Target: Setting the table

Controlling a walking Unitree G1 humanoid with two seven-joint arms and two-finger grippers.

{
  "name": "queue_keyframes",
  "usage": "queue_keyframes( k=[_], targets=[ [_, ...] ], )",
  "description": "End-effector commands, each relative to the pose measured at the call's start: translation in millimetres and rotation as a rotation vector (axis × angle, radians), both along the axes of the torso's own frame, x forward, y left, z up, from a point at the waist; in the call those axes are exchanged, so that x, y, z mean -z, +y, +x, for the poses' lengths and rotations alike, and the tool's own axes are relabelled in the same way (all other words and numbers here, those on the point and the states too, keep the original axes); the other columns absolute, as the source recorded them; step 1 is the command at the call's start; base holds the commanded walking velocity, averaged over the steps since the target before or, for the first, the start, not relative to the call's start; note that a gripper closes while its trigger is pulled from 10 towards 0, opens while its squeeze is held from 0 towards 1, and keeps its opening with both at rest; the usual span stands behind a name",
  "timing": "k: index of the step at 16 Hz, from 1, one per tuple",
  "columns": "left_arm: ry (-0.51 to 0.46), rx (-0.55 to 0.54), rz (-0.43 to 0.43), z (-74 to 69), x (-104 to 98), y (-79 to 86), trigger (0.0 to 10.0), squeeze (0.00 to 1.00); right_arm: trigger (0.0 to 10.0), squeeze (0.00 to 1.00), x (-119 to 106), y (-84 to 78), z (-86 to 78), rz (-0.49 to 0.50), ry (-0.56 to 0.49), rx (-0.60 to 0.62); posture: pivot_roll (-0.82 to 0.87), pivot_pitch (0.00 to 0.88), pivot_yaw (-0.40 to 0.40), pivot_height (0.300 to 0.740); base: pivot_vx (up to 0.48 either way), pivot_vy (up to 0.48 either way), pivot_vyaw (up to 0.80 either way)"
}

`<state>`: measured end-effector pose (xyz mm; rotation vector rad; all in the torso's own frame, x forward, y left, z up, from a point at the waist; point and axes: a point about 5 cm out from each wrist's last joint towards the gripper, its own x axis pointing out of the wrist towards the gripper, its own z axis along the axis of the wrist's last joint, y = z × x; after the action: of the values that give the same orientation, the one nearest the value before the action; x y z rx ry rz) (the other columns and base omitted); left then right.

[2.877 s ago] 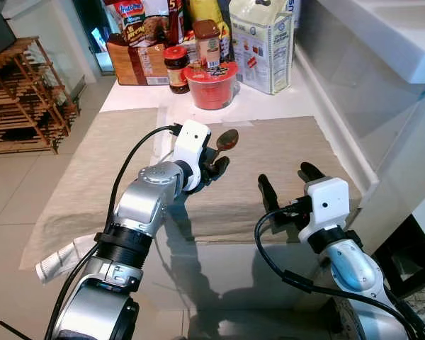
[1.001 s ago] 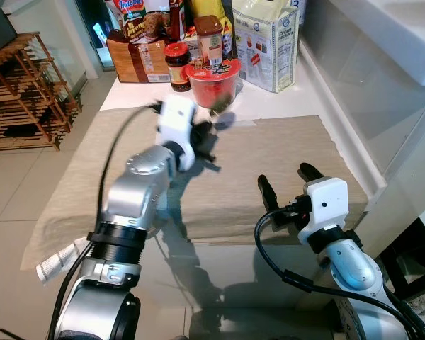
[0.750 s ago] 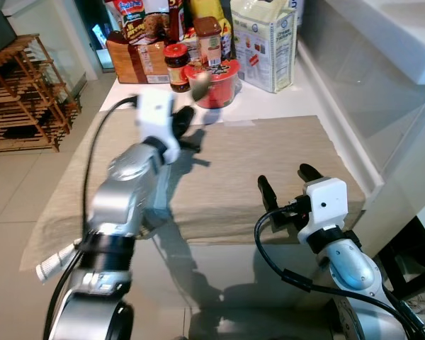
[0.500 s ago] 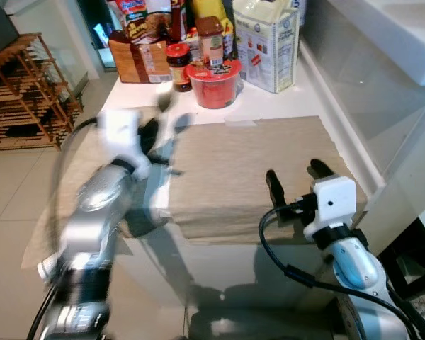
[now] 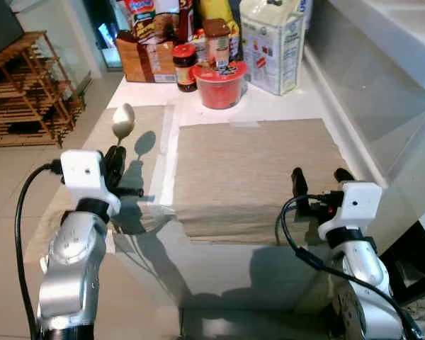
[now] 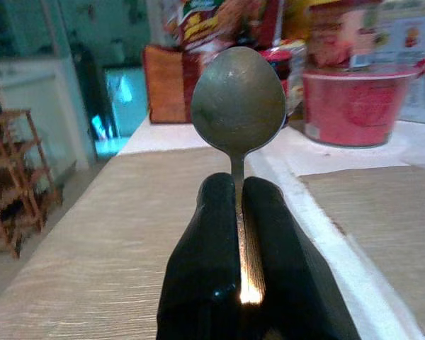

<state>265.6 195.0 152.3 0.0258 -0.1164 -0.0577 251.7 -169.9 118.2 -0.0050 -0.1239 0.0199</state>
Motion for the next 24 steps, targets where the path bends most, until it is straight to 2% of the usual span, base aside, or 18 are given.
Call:
queue_keyframes(
  k=[1, 3, 5, 8, 17, 24],
  targets=[
    [-0.008, 0.026, -0.016, -3.1, -1, -8.8, 0.0, 0.00, 10.0, 0.00, -2, 3.0, 3.6, 0.004, -0.018, -0.001, -0.13, 0.000, 0.088, 0.740, 0.000, 0.000, 0.00],
    [0.086, 0.047, -0.126, -2.5, 12, -18.7, 0.0, 0.00, 10.0, 0.00, -4, 10.9, 5.7, -0.029, -0.032, -0.050, -0.13, 0.000, 0.080, 0.740, 0.000, 0.000, 0.00],
    [0.120, 0.071, -0.171, 0.8, 16, -26.1, 0.0, 0.00, 10.0, 0.00, -4, 13.4, 7.7, -0.044, -0.033, -0.078, -0.12, 0.000, 0.073, 0.740, 0.000, 0.000, 0.00],
    [0.110, 0.080, -0.177, 5.4, 12, -32.1, 0.0, 0.00, 10.0, 0.00, -2, 13.8, 11.6, -0.045, -0.020, -0.095, -0.11, 0.000, 0.064, 0.740, 0.000, 0.000, 0.00],
    [0.098, 0.075, -0.171, 11.3, 6, -27.0, 0.0, 0.00, 10.0, 0.00, 3, 14.2, 12.3, -0.055, 0.001, -0.111, -0.12, 0.000, 0.062, 0.740, -0.304, 0.000, 0.00],
    [0.081, 0.113, -0.177, 14.5, 3, -32.6, 0.0, 0.00, 10.0, 0.00, 4, 11.6, 11.8, -0.069, 0.008, -0.111, -0.14, 0.000, 0.067, 0.740, 0.000, 0.000, 0.00]
  ],
)
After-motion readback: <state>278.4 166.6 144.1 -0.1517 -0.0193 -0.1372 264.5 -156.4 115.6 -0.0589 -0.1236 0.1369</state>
